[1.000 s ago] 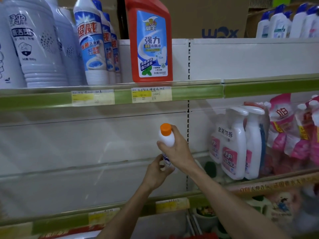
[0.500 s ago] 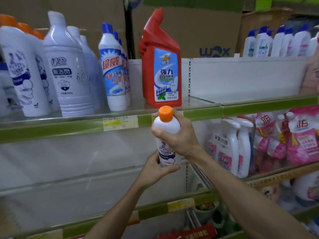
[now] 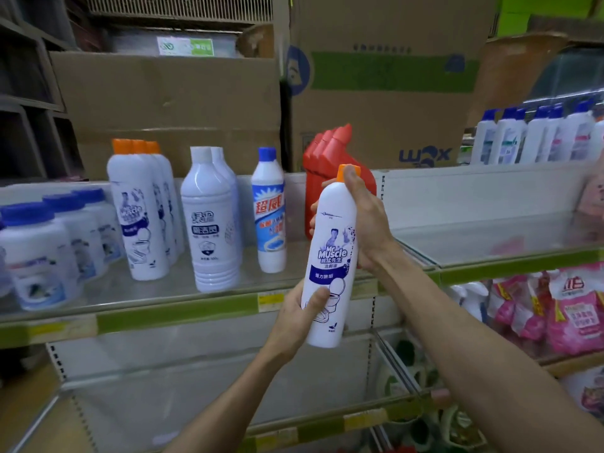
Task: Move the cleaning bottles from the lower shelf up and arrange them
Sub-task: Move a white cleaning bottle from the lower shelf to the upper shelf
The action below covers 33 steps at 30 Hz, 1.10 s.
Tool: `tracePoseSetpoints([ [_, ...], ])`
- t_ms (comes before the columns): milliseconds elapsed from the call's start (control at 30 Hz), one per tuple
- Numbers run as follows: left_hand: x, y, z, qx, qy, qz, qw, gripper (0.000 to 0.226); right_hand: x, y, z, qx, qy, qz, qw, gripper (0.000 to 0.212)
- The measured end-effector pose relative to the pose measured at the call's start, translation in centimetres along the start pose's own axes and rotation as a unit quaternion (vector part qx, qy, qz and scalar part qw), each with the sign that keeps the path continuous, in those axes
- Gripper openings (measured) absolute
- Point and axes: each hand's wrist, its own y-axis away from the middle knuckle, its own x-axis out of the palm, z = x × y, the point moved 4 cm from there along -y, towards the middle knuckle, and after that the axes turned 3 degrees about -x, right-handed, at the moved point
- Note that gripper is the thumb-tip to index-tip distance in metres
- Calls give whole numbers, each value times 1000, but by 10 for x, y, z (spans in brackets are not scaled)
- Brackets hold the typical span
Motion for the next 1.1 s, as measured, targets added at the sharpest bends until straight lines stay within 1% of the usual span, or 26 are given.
tracePoseSetpoints([
  [100, -7, 2, -15, -15, 20, 22, 999, 57, 12, -5, 5, 24, -26, 14, 999, 52],
  [167, -12, 5, -20, -8, 22, 33, 999, 54, 18, -5, 4, 27, -45, 24, 998, 53],
  [233, -16, 10, -23, -4, 18, 34, 999, 48, 21, -3, 1, 23, -45, 16, 999, 54],
  [267, -18, 12, -24, -2, 14, 31, 999, 44, 23, -2, 0, 26, -40, 14, 999, 56],
  [333, -23, 17, -28, 5, 13, 19, 1000, 37, 32, 0, -1, 33, -29, 11, 999, 67],
  [400, -30, 21, -34, 16, 20, 1, 1000, 34, 44, -1, -1, 18, -22, 4, 1000, 74],
  [433, -35, 24, -38, 20, 27, -9, 999, 36, 52, -2, 1, 2, -20, 6, 1000, 69],
  [533, -56, 33, -48, 36, 29, -27, 999, 51, 86, -3, 2, -39, -21, 49, 998, 37],
  [567, -66, 37, -52, 42, 25, -36, 998, 53, 99, -3, 1, -44, -18, 65, 997, 34],
  [733, -122, 55, -76, 69, -4, -97, 993, 56, 164, -9, -11, -47, -28, 119, 991, 27],
  [800, -145, 60, -86, 73, -24, -116, 990, 56, 186, -14, -15, -56, -11, 132, 990, 30],
  [900, -175, 63, -99, 75, -75, -156, 982, 71, 214, -25, -19, -64, 18, 134, 989, 36],
  [933, -184, 64, -104, 77, -95, -167, 978, 72, 222, -29, -20, -68, 28, 127, 989, 35],
  [1033, -210, 62, -116, 57, -136, -189, 971, 48, 243, -41, -25, -72, 45, 112, 990, 26],
  [1100, -224, 59, -123, 45, -170, -188, 966, 42, 253, -48, -30, -70, 47, 113, 990, 23],
])
